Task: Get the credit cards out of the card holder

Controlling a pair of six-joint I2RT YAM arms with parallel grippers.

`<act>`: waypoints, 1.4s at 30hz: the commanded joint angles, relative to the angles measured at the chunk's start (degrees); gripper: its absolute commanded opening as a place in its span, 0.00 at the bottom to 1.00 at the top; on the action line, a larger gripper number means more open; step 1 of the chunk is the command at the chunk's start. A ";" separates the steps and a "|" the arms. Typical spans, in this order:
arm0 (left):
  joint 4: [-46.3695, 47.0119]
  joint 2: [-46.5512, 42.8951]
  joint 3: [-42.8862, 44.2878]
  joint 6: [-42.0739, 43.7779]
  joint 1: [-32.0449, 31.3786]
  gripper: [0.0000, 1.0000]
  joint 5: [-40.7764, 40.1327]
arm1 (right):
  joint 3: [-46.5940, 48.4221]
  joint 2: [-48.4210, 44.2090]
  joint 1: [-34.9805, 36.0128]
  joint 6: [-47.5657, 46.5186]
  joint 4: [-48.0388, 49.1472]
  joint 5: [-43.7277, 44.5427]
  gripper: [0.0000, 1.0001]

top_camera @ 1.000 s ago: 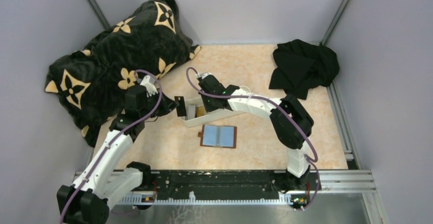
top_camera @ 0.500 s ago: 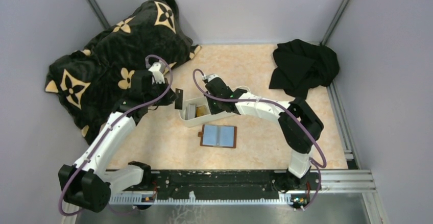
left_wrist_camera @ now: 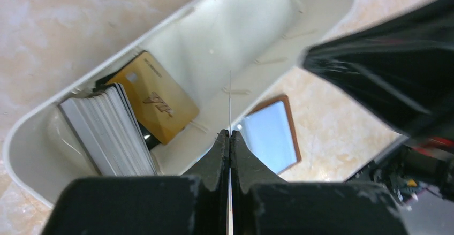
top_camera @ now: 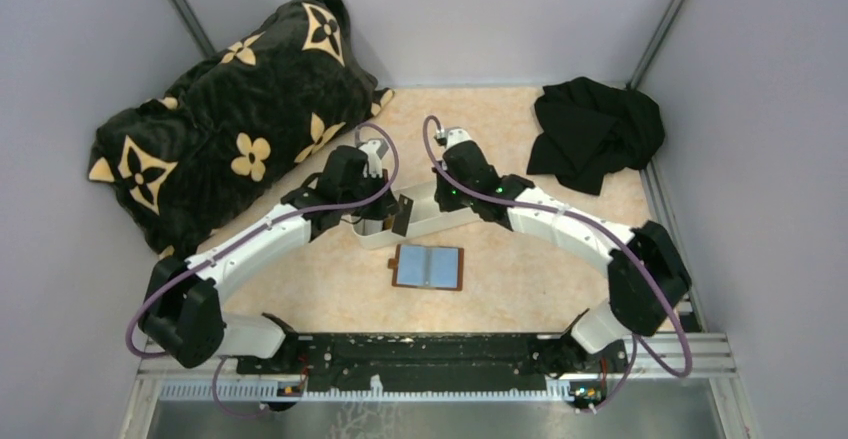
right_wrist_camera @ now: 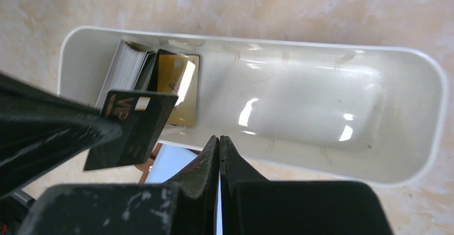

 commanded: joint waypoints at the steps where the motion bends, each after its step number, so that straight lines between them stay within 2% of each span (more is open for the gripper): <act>1: 4.87 2.36 -0.45 -1.46 0.10 0.00 -5.53 | -2.00 -7.02 -1.31 0.44 1.00 2.03 0.00; 4: 6.57 3.53 -1.06 -2.19 0.23 0.00 -9.04 | -3.52 -8.75 -1.72 0.65 0.74 2.12 0.00; 9: 10.84 3.41 0.23 -4.18 0.45 0.00 -8.23 | -4.70 -9.31 -1.86 0.94 0.69 2.29 0.00; 15: 6.06 4.73 4.46 -2.88 0.45 0.00 -8.75 | -4.82 -8.06 -1.96 1.04 0.99 2.14 0.00; 28: 5.06 2.61 -2.89 -8.49 0.50 0.00 -16.11 | -5.81 -5.76 -2.00 1.24 3.04 -0.66 0.00; 34: 5.96 4.52 -5.38 -10.04 0.53 0.00 -16.81 | -6.61 -5.32 -2.04 1.14 3.51 -1.89 0.00; 35: 5.74 4.83 -5.29 -10.38 0.53 0.03 -16.39 | -6.66 -5.32 -2.04 1.14 3.54 -2.07 0.00; 38: 6.17 4.14 -5.39 -10.37 0.49 0.37 -16.01 | -6.72 -5.17 -2.04 1.14 3.47 -2.54 0.00; 40: 6.56 2.85 -5.41 -9.54 0.53 0.52 -17.04 | -6.69 -4.91 -2.03 1.14 3.65 -2.91 0.00; 42: 6.40 2.11 -5.08 -8.46 0.53 0.61 -17.87 | -6.66 -4.44 -2.00 1.14 4.04 -3.29 0.00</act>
